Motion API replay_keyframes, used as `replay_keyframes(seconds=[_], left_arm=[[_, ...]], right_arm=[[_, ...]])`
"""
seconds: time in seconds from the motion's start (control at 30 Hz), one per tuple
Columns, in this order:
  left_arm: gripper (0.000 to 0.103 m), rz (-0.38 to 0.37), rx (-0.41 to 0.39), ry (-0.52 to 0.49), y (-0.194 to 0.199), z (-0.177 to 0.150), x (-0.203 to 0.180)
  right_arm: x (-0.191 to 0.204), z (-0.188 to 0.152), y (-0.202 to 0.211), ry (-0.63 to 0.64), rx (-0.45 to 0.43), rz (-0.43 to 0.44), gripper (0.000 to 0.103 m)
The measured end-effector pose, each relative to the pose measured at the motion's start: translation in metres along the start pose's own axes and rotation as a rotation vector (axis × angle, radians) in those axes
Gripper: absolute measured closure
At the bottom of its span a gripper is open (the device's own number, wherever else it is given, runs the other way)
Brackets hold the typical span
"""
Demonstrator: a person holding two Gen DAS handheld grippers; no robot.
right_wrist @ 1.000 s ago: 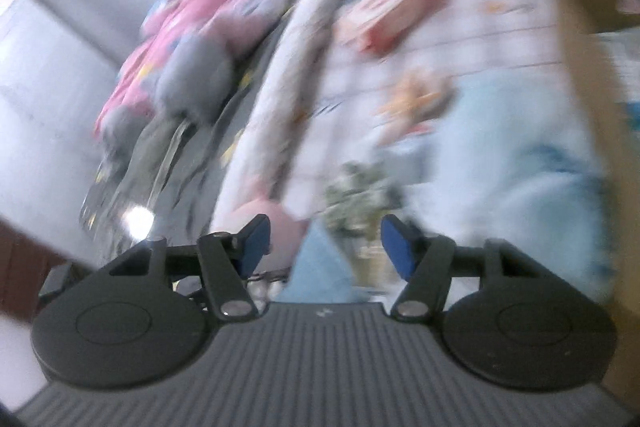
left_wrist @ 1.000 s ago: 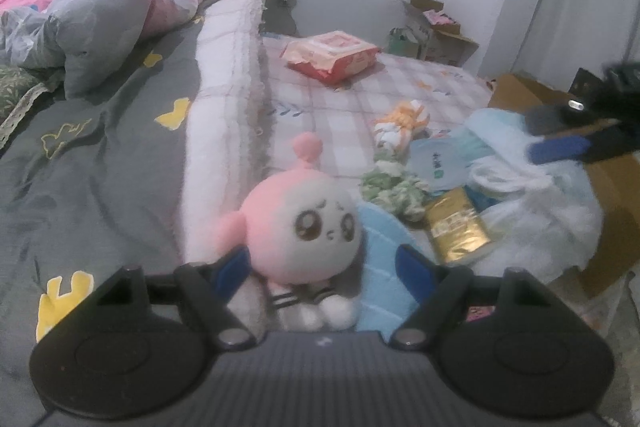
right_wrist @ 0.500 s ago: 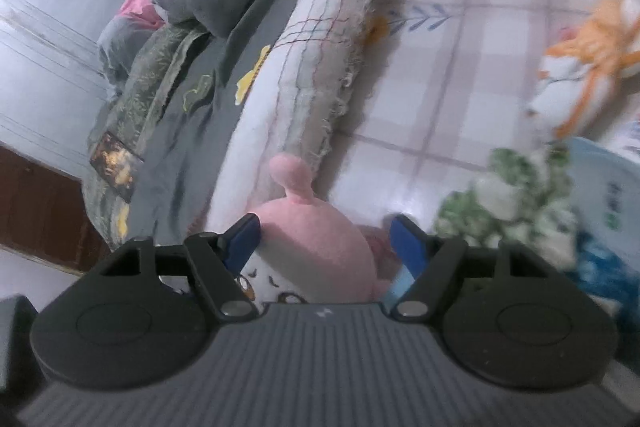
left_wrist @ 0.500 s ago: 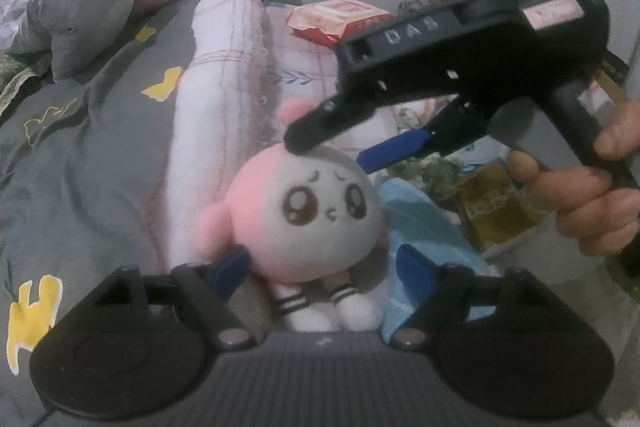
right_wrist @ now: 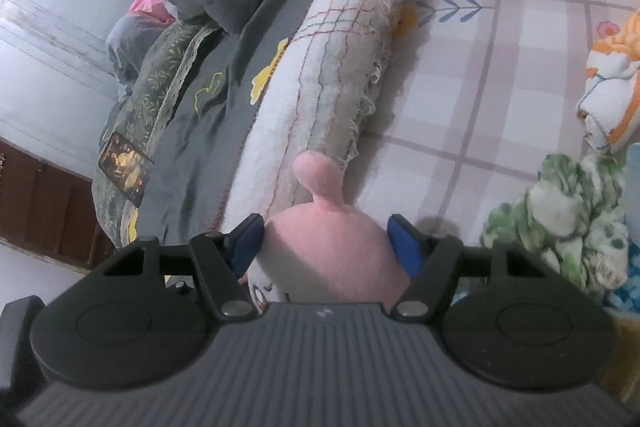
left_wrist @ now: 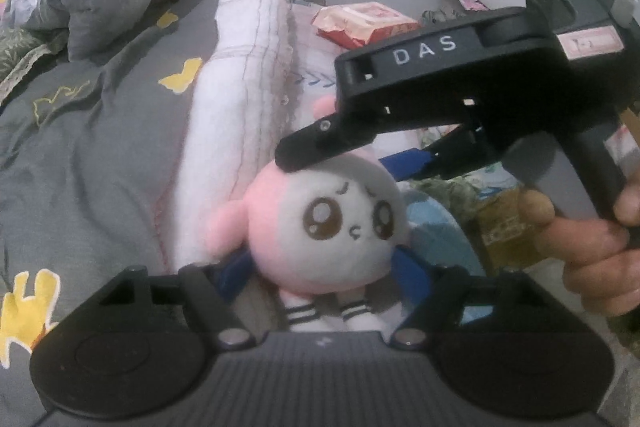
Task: Organize soft objects
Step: 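Lift the pink plush toy with the right tool toward the box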
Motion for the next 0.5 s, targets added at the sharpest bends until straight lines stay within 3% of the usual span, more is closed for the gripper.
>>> replay_keyframes(seconds=[0.2,0.5], left_arm=[[0.026,0.011,-0.087,-0.054,0.035,0.013,-0.011],[0.026,-0.019,-0.244,-0.194,0.088,0.051,-0.066]], right_arm=[[0.023,0.0,0.037,0.036,-0.079,0.016,0.037],[0.052,0.009,0.137,0.121,-0.31,0.015,0.037]])
Point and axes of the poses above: each gripper's, at about its wrist camera, not at the fingertips, and y roughly against the way its jaws point, x to its left, z to its top, the point moved 10 cm from there along -y, roughly the way its jaws point, and after that the axes turned 2 degrees about y, right-handed, at the moved point
